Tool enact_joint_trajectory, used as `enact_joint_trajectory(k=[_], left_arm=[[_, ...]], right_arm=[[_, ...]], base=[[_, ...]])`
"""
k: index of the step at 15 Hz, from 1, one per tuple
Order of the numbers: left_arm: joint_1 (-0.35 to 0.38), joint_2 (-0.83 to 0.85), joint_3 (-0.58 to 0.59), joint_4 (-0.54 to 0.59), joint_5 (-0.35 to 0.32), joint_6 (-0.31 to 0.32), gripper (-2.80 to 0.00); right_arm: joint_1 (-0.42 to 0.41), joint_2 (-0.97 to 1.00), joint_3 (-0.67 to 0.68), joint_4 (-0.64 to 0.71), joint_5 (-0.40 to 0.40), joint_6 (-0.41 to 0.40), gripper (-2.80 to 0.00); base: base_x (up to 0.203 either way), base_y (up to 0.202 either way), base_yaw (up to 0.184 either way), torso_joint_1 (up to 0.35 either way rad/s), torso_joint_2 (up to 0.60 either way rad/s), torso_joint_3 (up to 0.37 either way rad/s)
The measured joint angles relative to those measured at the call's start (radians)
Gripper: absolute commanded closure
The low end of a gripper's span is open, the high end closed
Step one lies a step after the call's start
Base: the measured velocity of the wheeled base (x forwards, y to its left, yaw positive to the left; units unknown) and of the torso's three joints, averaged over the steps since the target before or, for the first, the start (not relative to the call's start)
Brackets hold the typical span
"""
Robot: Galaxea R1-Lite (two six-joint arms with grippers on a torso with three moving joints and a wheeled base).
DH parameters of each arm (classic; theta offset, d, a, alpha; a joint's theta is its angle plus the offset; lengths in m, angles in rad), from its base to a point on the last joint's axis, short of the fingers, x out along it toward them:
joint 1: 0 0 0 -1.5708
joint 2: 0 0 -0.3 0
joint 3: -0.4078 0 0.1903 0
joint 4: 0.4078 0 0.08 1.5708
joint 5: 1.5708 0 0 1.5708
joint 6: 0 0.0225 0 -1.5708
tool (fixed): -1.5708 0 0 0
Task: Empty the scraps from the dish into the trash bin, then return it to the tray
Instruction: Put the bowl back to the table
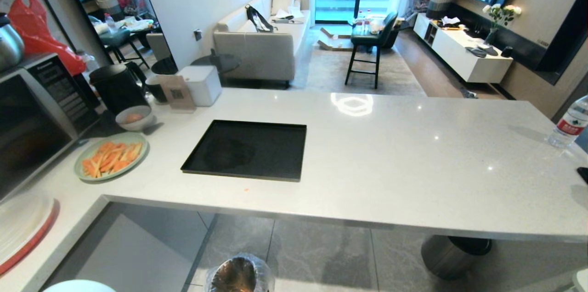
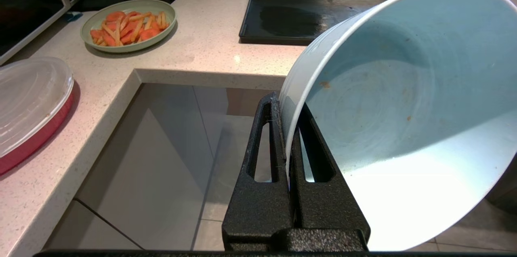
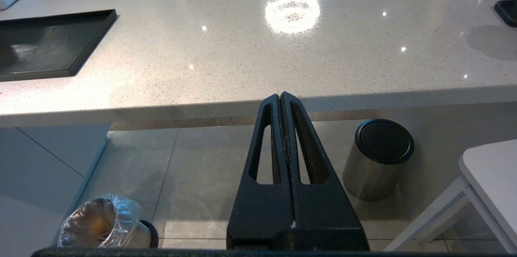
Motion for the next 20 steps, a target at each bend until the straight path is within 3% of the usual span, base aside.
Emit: enact_joint_trajectory(k=[20], left_arm=[[0.000, 0.000, 0.000, 0.000, -0.002, 0.000, 0.00]], right_arm=[[0.000, 0.000, 0.000, 0.000, 0.000, 0.000, 0.00]], base=[[0.000, 0.000, 0.000, 0.000, 0.00, 0.000]])
